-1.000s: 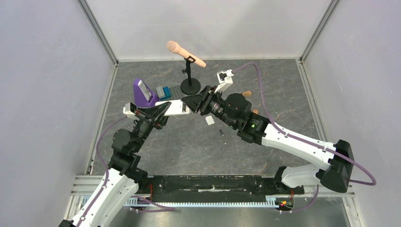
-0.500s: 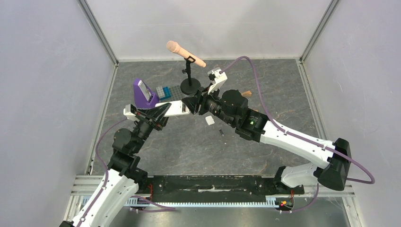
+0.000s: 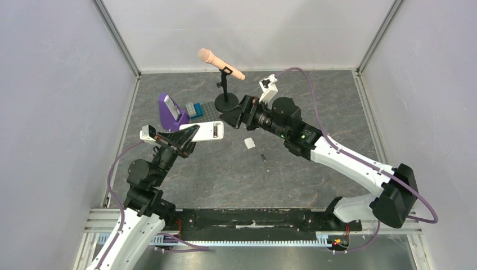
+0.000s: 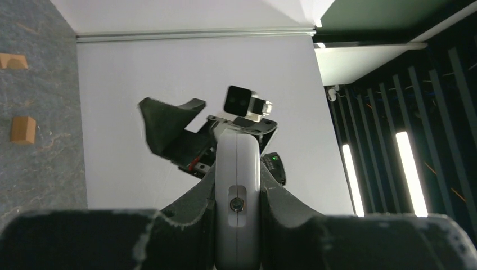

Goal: Load the batteries into the remote control
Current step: Load the battery into the remote control.

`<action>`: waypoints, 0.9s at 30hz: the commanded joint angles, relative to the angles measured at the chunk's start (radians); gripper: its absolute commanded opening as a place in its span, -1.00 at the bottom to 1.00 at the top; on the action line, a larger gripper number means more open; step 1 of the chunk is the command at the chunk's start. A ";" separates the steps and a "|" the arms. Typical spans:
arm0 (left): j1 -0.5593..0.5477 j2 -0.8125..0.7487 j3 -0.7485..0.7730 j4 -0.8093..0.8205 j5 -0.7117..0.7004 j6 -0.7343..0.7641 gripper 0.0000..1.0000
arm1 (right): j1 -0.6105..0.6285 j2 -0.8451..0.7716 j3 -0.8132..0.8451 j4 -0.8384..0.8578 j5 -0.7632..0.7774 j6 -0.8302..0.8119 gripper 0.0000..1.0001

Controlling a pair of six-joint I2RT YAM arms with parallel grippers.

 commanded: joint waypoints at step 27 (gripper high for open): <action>0.000 0.061 -0.035 0.262 0.164 0.322 -0.96 | -0.036 -0.134 -0.275 0.518 -0.262 0.282 0.69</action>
